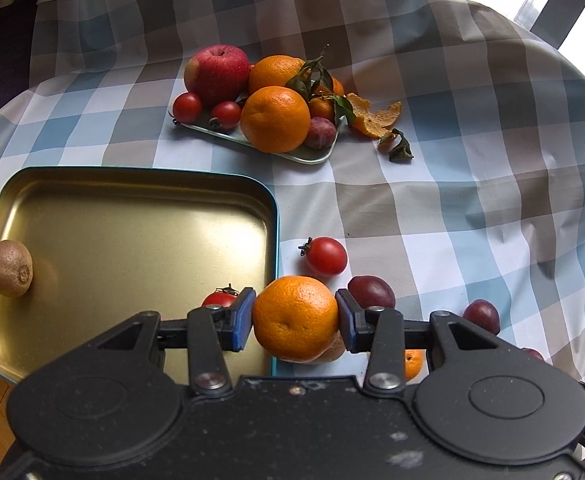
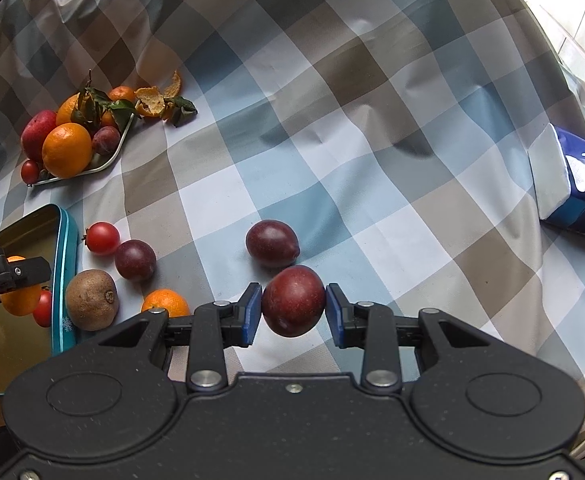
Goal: Organize fruits
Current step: 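Carry the mandarin over the tin tray with the left gripper while the right lifts the passion fruit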
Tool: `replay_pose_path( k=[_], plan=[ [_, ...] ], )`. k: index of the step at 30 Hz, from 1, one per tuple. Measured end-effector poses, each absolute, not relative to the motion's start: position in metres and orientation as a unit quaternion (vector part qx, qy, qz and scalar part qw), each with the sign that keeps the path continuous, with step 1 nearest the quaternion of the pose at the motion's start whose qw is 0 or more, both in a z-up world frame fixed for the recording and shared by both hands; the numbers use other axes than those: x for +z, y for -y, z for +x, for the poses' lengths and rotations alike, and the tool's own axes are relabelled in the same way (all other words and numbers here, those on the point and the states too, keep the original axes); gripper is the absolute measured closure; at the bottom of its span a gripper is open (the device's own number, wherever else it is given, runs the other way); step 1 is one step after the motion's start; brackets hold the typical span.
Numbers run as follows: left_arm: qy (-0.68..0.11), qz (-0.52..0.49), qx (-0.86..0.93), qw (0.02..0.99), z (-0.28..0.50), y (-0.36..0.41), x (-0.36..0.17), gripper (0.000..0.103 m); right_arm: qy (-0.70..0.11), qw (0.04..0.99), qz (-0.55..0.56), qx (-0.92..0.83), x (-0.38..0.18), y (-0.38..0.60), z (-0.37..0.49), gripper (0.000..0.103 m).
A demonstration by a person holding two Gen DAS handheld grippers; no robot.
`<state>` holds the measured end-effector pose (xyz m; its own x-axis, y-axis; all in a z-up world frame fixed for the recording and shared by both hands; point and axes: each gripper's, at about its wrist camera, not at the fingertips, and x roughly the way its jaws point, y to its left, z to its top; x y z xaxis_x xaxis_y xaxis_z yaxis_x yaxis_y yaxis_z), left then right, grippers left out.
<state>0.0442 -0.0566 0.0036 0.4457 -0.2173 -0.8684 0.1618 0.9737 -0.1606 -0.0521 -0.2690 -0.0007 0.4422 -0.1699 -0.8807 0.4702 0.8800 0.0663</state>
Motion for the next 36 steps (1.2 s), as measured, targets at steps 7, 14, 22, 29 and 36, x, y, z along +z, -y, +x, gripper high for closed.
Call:
replay_pose_path(
  k=[7,14,22,29,36],
  plan=[
    [-0.514,-0.014,-0.082,0.854,0.048,0.044,0.001,0.06,-0.487,0.842,0.14,-0.183,0.003,0.259,-0.044,0.059],
    [-0.511,-0.006,-0.058,0.857,0.052,0.027,0.0,0.06,-0.482,0.852,0.122,-0.165,0.009,0.24,-0.033,0.059],
    [-0.513,-0.01,-0.034,0.858,0.057,0.0,-0.001,0.06,-0.475,0.863,0.106,-0.135,0.017,0.212,-0.016,0.059],
    [-0.514,-0.02,-0.004,0.858,0.063,-0.032,-0.003,0.06,-0.473,0.87,0.09,-0.108,0.02,0.184,0.0,0.059],
    [-0.517,-0.03,0.023,0.855,0.067,-0.065,-0.006,0.06,-0.478,0.872,0.074,-0.08,0.017,0.155,0.015,0.059]
  ],
)
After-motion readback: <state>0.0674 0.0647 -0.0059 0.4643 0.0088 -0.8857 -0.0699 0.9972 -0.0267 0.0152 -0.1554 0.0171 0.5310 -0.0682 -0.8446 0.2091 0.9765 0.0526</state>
